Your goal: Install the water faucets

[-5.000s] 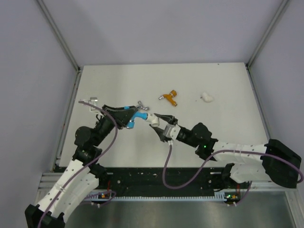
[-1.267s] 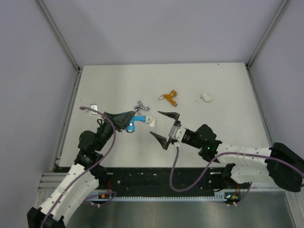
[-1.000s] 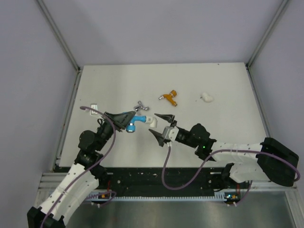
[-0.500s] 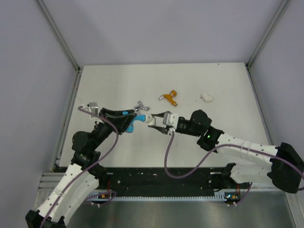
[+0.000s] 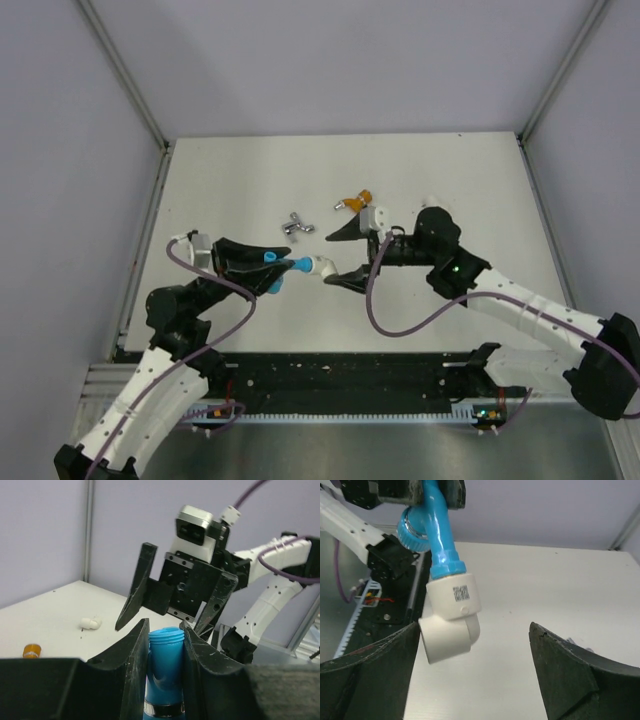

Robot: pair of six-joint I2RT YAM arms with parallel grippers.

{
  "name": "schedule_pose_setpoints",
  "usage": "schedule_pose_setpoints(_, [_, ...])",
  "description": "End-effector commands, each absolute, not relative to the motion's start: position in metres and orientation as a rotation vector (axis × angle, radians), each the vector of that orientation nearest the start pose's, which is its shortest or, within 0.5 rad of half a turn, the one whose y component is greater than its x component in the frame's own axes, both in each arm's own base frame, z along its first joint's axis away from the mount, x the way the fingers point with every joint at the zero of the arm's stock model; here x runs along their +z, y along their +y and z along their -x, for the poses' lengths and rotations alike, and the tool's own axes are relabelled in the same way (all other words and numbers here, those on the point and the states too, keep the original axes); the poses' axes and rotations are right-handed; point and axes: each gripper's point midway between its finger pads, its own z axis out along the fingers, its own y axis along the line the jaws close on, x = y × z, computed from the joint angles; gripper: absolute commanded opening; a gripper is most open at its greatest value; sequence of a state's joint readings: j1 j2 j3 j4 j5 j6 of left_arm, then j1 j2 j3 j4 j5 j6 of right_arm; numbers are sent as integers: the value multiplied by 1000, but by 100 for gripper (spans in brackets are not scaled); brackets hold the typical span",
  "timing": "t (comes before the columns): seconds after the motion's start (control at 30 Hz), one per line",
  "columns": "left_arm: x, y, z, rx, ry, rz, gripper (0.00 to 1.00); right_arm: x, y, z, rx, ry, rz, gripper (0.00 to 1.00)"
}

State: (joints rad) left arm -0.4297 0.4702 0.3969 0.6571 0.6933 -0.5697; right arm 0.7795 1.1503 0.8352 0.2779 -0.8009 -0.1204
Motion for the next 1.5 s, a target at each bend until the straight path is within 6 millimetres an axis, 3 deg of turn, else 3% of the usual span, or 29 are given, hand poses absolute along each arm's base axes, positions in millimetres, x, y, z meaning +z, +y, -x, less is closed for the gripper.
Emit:
schedule_pose_setpoints(0.0, [364, -193, -159, -1253, 1103, -363, 0, 322, 314, -190, 906, 996, 1100, 93])
schedule_pose_setpoints(0.1, [364, -192, -164, -1307, 1134, -278, 0, 332, 306, -182, 845, 845, 1040, 97])
schedule_pose_setpoints(0.2, [365, -192, -168, -1362, 1162, -213, 0, 329, 307, -177, 782, 773, 1015, 99])
schedule_pose_setpoints(0.5, [361, -197, -177, -1437, 1218, -134, 0, 321, 332, -177, 741, 725, 1029, 97])
schedule_pose_setpoints(0.7, [364, -196, -173, -1451, 1200, -144, 0, 317, 345, -179, 800, 755, 1044, 75])
schedule_pose_setpoints(0.9, [363, -198, -165, -1354, 1147, -288, 0, 322, 351, -170, 908, 802, 1068, 37])
schedule_pose_setpoints(1.07, [366, -206, -133, -1257, 973, -603, 0, 328, 349, -171, 1119, 938, 1097, 17])
schedule_pose_setpoints(1.23, [367, -211, -90, -1269, 774, -858, 0, 329, 349, -173, 1523, 1179, 1089, 10])
schedule_pose_setpoints(1.37, [368, -212, -71, -1340, 723, -943, 0, 318, 358, -175, 1704, 1302, 1121, 14])
schedule_pose_setpoints(1.47, [367, -212, -71, -1376, 735, -917, 0, 314, 359, -200, 1581, 1344, 1021, 46])
